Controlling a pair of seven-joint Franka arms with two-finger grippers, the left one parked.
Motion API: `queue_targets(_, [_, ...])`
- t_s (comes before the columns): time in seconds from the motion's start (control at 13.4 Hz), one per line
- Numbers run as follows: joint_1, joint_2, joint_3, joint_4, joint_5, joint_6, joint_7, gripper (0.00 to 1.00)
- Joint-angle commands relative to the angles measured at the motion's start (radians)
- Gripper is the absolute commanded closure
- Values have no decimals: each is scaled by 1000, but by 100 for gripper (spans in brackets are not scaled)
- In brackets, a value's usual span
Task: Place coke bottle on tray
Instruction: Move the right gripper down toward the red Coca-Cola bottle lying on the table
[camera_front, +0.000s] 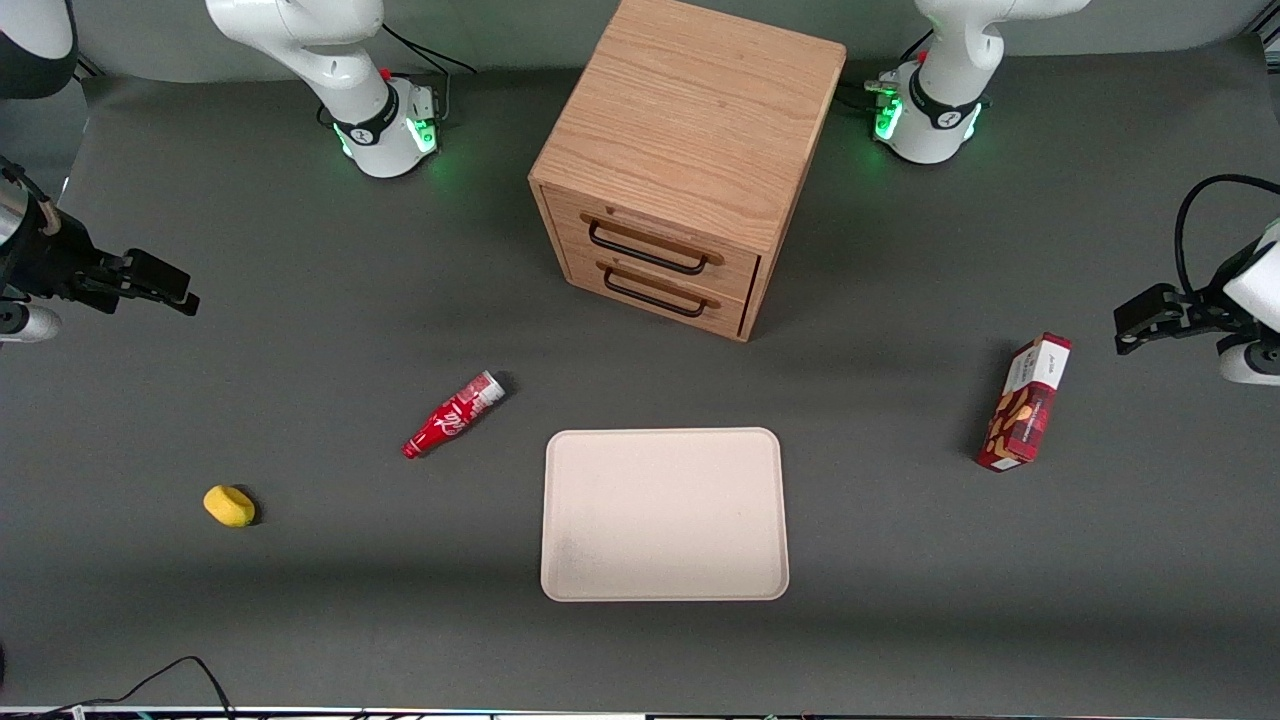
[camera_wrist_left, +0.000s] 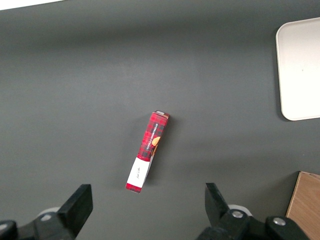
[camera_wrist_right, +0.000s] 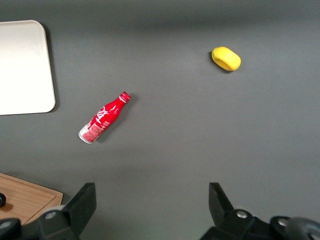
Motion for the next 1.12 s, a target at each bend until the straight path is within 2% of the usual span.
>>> queue_targets(0.0, [-7,-7,-6,7,16,-24,-35,0])
queue_targets(0.3, [-6,15,-6,-5,16,-24,-25,0])
queue_targets(0.45, [0,31,0,-41,36,10,-8,0])
queue_targets(0.75, [49,170,68,-47,25,138,441,0])
queue_targets(1.05, [88,282,97,-126,25,328,731,0])
